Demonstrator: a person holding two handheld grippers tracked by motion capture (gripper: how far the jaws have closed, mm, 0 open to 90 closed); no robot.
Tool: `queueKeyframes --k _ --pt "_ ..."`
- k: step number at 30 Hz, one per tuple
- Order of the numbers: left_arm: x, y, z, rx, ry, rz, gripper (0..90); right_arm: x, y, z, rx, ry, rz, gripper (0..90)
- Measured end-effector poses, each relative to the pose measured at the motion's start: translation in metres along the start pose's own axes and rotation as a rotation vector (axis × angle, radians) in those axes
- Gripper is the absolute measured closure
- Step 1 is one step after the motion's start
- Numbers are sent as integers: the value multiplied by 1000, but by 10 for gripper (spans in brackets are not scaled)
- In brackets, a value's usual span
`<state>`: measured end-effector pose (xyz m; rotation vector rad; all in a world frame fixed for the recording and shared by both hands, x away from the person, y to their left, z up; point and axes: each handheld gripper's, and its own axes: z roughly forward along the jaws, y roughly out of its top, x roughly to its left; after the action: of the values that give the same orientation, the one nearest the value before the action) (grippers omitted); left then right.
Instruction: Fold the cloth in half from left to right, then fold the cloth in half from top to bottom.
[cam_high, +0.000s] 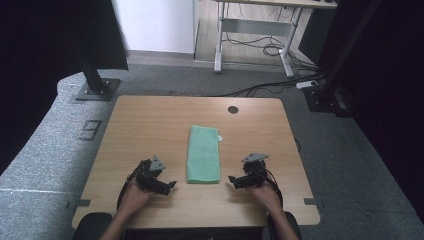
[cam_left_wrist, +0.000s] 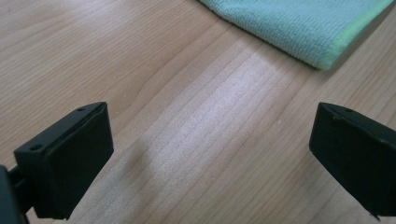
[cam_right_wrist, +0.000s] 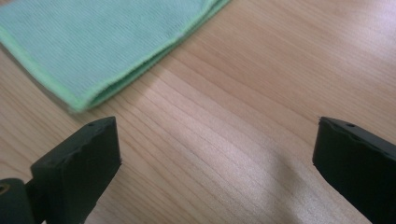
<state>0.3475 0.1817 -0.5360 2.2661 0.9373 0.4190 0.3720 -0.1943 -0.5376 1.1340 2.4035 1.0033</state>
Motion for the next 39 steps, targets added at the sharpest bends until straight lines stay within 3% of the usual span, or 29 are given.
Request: queueKeyframes --k 10,12,18,39 --pt "2 -7 9 14 -2 -13 0 -2 -11 9 12 -13 -7 0" --pt "3 -7 11 8 -24 -30 0 -2 -11 11 19 -16 -14 0" --pt "4 -7 12 11 -32 -40 0 -1 -13 12 2 -18 -10 0" --pt "4 -7 12 13 -33 -42 0 0 -14 13 -17 -28 0 0"
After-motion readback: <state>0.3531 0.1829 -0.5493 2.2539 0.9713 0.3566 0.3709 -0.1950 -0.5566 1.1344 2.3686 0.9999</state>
